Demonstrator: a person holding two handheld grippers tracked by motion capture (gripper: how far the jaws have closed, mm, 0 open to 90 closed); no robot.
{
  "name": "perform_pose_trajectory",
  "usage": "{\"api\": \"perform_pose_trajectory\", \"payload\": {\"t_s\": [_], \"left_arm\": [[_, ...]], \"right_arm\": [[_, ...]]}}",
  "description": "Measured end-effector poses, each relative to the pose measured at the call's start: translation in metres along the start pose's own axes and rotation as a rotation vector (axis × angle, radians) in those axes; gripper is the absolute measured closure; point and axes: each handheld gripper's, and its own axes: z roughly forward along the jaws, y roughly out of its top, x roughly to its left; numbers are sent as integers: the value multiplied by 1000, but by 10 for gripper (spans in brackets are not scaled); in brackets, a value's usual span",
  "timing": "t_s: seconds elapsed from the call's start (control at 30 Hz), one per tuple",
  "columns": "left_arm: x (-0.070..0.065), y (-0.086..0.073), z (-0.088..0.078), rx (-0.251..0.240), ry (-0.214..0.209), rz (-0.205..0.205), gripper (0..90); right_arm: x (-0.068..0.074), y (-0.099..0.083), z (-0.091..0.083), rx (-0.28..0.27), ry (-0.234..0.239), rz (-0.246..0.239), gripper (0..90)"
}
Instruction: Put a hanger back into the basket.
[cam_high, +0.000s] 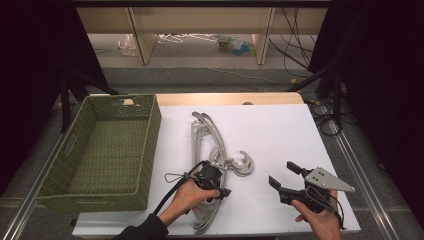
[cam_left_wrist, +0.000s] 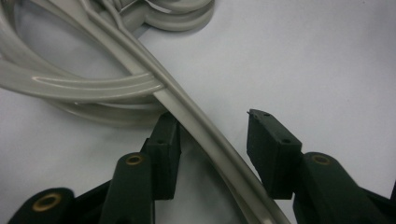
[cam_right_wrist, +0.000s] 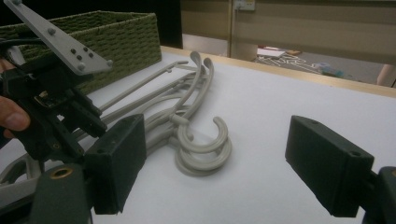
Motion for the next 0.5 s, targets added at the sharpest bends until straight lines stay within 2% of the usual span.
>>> {"api": "perform_pose_trajectory", "payload": {"t_s": [0.1, 0.13, 0.27, 0.33, 0.4, 0.43, 0.5], "left_arm": [[-2, -1, -3, 10, 7, 15, 588], [0, -2, -6, 0, -12, -16, 598], [-1, -4, -14, -14, -15, -17, 616], [-1, -5, -17, -43, -33, -52, 620], [-4, -7, -18, -86, -26, -90, 625], [-5, -7, -19, -86, -32, -90, 628], [-5, -6, -22, -105, -70, -115, 638]], "right_arm": [[0, 0, 0, -4, -1, 3, 218], [0, 0, 0, -5, -1, 5, 219], [-1, 0, 0, -10, -8, -3, 218], [-1, 0, -1, -5, -8, -2, 218], [-1, 0, -1, -4, -13, -4, 218], [-1, 0, -1, -2, -10, -4, 219], [-1, 0, 0, -4, -10, 0, 218]]}}
